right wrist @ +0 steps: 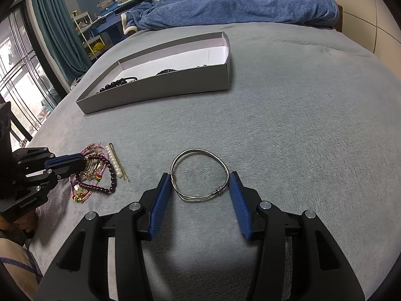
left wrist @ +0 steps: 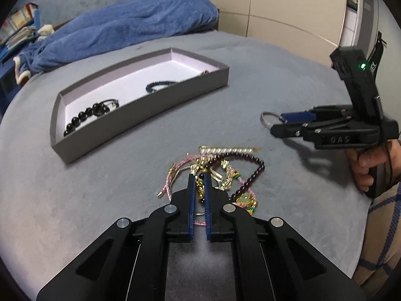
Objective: Organize jewelry
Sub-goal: 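Carry the gold piece and silver bangle into the grey box, open both tools, then grasp the pearl hair pin on the bed with the right tool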
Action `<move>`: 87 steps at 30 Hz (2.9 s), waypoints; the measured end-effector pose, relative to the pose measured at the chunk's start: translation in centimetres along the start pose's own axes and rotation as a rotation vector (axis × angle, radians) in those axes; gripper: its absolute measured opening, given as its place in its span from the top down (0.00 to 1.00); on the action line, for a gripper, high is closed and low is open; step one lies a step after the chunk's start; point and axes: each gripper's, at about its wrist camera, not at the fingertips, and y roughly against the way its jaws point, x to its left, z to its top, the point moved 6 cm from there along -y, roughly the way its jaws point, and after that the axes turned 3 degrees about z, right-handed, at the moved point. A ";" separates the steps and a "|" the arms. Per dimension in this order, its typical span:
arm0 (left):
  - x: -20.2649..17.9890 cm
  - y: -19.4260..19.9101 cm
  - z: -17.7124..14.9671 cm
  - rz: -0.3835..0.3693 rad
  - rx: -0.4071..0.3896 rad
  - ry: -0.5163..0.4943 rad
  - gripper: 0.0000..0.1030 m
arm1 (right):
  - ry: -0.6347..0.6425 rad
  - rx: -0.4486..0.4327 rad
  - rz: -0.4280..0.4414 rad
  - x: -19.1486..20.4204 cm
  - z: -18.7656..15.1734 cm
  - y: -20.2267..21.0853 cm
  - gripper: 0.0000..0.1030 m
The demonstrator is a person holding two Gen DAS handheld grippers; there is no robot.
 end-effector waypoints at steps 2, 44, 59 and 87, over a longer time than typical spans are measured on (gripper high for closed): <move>0.2 0.9 0.5 -0.013 -0.032 0.028 0.93 | -0.001 -0.004 0.002 -0.1 0.0 0.1 0.54; 14.0 0.0 11.5 0.128 -0.247 0.349 0.94 | 0.202 -0.043 0.067 7.4 14.8 -6.6 0.54; 16.3 -2.8 5.4 0.245 -0.103 0.397 0.81 | 0.152 0.042 0.092 8.0 13.7 -11.1 0.44; 4.8 1.9 -0.4 0.098 -0.106 0.225 0.25 | 0.121 -0.036 0.067 3.6 2.0 -0.4 0.34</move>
